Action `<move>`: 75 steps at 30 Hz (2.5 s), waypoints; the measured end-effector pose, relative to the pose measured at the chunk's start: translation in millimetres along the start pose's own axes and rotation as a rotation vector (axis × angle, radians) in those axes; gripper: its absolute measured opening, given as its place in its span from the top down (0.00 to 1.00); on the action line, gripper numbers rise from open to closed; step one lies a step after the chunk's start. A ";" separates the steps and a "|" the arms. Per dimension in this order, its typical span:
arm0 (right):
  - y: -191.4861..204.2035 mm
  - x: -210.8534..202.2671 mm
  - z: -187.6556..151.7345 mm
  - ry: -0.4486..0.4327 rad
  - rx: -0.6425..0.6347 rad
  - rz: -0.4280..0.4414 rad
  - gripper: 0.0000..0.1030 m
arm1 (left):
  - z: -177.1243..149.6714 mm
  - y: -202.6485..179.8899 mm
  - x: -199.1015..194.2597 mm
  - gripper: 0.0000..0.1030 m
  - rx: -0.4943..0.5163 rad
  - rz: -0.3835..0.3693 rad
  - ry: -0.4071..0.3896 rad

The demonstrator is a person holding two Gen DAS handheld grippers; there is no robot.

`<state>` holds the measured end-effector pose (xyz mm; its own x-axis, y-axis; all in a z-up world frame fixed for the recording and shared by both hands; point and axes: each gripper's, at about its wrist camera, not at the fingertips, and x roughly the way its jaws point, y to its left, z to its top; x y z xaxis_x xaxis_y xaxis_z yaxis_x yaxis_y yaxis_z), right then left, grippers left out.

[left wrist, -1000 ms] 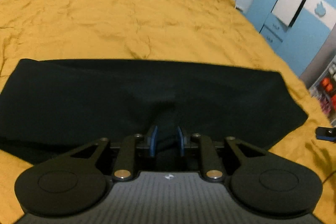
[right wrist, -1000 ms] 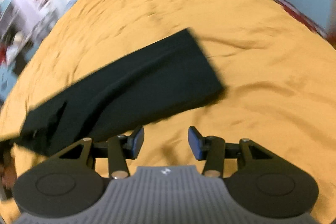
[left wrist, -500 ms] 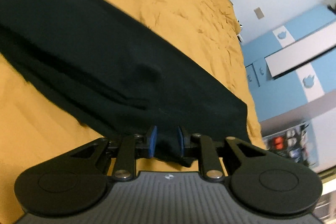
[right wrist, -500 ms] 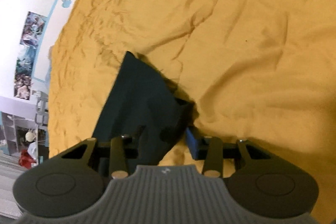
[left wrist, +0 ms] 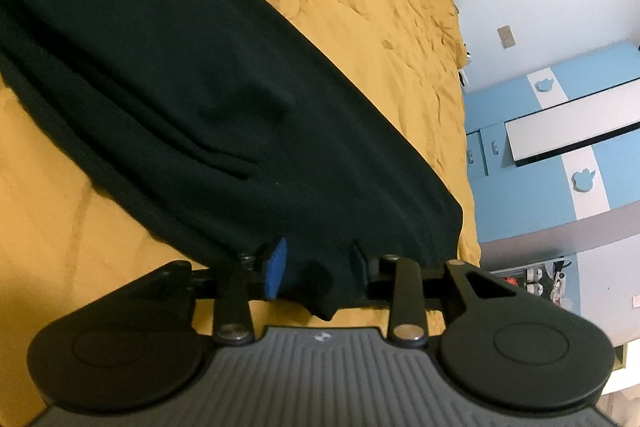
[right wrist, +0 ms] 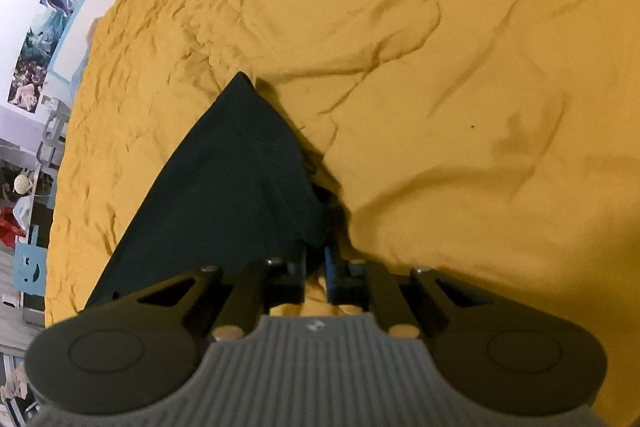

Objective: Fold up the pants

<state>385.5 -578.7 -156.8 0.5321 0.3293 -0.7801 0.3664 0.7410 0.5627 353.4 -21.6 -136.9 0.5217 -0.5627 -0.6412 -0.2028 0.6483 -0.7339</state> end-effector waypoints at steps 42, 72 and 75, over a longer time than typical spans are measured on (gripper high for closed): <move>105.8 16.6 -101.0 0.108 -0.075 0.129 0.64 | -44.6 -64.5 -5.8 0.98 0.611 0.161 -0.031; 68.6 -25.9 -59.0 -0.030 -0.122 0.009 0.54 | 5.9 -3.0 -77.0 0.66 0.415 0.149 0.001; 26.3 -32.1 -36.7 -0.072 0.030 0.024 0.53 | 31.7 30.5 -98.1 0.64 0.273 0.187 -0.071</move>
<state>350.1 -548.3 -127.0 0.5942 0.3029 -0.7450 0.3753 0.7149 0.5900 322.3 69.7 -89.3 0.5545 -0.3899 -0.7352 -0.0761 0.8560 -0.5114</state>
